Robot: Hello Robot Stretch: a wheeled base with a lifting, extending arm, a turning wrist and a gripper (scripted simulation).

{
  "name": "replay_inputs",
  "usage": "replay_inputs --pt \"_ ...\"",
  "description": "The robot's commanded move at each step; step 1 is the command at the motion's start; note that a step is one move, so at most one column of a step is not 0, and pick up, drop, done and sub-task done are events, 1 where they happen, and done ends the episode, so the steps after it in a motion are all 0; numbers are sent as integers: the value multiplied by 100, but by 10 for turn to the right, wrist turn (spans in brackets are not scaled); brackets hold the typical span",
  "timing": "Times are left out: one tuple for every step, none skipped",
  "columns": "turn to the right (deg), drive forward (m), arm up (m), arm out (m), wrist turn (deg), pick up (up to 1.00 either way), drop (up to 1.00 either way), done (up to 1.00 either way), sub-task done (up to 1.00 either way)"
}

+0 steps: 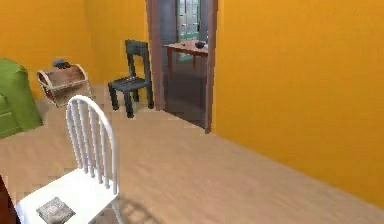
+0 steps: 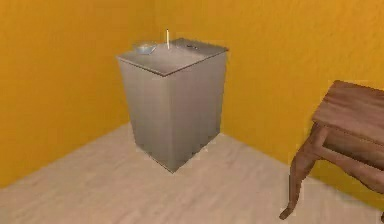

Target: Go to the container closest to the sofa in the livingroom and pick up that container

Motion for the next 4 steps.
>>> replay_inputs --pt "0 100 0 0 0 0 0 0 0" --pt "-450 0 0 0 0 0 0 0 0" --pt "-30 0 0 0 0 0 0 0 0" --pt "450 0 0 0 0 0 0 0 0"
